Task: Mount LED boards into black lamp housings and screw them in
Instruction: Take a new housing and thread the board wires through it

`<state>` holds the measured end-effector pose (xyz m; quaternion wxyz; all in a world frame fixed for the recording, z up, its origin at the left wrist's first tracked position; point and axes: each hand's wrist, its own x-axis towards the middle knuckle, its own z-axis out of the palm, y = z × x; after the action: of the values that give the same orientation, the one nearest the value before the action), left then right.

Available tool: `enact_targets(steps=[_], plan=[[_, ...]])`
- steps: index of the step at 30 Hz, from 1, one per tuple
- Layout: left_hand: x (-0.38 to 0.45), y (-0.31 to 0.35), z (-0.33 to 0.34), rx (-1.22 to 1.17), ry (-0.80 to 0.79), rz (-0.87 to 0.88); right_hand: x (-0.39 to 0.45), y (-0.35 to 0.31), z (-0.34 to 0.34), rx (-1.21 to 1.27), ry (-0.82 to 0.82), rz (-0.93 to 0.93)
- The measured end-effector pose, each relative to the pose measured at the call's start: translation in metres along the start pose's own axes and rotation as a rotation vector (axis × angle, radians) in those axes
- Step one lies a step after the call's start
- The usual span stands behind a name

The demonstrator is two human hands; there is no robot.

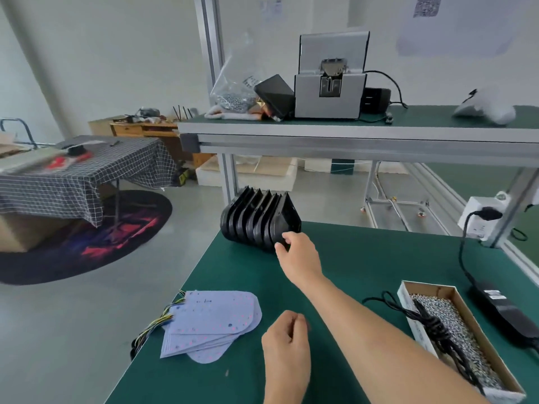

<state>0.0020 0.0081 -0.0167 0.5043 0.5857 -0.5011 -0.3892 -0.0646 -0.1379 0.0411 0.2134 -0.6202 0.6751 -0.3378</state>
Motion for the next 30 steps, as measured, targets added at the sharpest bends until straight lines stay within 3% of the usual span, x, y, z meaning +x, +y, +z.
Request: enact_targets(steps=[9,15,19,23,28,30], plan=[[0.002,0.001,0.001,0.014,-0.001,0.003,0.03,-0.005,0.02,-0.06,0.079,0.013],[0.001,-0.002,0.002,-0.03,-0.024,0.008,0.01,0.004,-0.009,-0.038,0.183,-0.027],[-0.001,-0.001,0.0,-0.027,-0.031,0.013,-0.039,0.015,-0.042,-0.046,0.139,-0.07],[0.003,-0.003,-0.003,-0.09,-0.029,-0.028,-0.122,0.023,-0.067,-0.259,0.11,-0.209],[0.01,0.003,-0.016,-0.361,0.008,-0.318,-0.223,0.028,-0.077,-0.563,-0.018,-0.359],[0.009,0.002,-0.029,-0.334,-0.028,-0.351,-0.25,0.027,-0.074,-0.643,-0.049,-0.408]])
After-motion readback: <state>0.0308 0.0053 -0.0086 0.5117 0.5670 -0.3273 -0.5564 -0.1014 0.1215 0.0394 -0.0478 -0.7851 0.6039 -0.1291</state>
